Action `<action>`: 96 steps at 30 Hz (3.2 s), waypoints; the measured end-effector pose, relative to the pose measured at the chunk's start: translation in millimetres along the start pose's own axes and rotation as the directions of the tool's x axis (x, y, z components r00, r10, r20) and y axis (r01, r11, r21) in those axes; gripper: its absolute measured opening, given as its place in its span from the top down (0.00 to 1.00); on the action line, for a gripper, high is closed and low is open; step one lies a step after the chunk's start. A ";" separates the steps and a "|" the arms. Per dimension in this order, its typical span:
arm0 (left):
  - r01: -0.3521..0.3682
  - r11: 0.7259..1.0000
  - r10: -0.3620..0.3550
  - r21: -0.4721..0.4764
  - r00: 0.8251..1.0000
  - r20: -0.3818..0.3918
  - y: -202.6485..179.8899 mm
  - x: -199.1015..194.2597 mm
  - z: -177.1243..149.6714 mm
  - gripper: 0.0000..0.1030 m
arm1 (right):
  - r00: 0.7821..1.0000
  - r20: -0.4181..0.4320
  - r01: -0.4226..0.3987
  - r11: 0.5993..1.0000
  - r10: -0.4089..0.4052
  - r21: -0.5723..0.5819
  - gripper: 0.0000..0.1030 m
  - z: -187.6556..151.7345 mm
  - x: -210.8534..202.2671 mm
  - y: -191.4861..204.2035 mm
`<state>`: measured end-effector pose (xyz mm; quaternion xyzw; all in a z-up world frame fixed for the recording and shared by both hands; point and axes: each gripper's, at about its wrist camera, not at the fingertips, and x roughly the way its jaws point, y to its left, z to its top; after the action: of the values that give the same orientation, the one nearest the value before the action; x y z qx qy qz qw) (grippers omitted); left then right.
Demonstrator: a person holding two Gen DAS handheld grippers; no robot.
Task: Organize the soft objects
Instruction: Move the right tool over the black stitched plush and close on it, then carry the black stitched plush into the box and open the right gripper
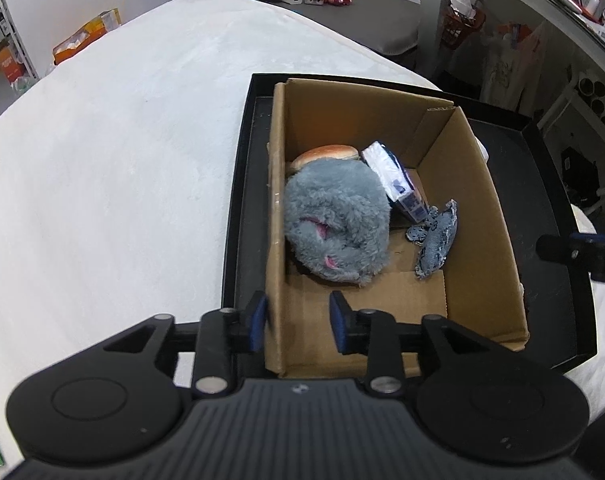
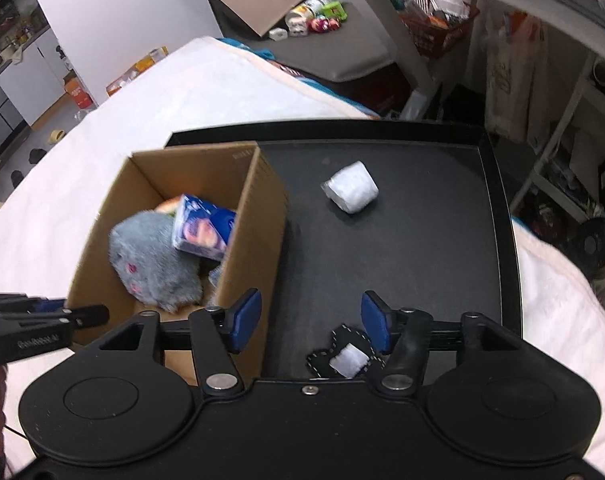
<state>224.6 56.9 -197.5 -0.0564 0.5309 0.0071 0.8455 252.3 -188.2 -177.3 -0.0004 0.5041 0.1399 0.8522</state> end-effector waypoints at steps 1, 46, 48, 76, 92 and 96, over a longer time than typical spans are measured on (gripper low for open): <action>-0.003 1.000 0.003 0.005 1.000 -0.001 -1.7 0.3 0.5 0.60 | 1.000 -0.007 0.001 1.000 -0.001 0.003 0.41 -2.1 2.0 -2.1; -0.157 0.977 0.163 0.148 0.986 -0.030 -53.2 21.9 15.6 0.27 | 0.994 -0.108 0.033 0.999 -0.035 -0.021 0.67 -48.8 62.4 -50.6; -0.157 0.977 0.163 0.147 0.986 -0.030 -53.1 22.3 15.3 0.27 | 0.993 -0.108 0.037 0.999 -0.038 -0.011 0.68 -47.7 61.9 -56.5; -0.116 0.988 0.119 0.104 0.993 -0.022 -38.4 14.9 13.2 0.27 | 0.995 -0.061 0.076 0.997 -0.077 -0.034 0.70 -29.4 33.2 -46.7; -0.063 0.995 0.064 0.074 0.998 -0.001 -16.3 -6.0 8.3 0.27 | 0.997 0.017 0.079 0.996 -0.078 -0.050 0.70 -8.8 -4.0 -29.5; -0.056 0.996 0.056 0.067 0.998 0.009 -10.3 -9.0 3.3 0.27 | 0.996 0.039 0.078 0.995 -0.076 -0.058 0.70 -4.9 -13.2 -21.9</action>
<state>224.4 47.4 -187.0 -0.0128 0.5291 0.0131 0.8483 247.3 -213.0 -171.4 -0.0426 0.4838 0.1216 0.8657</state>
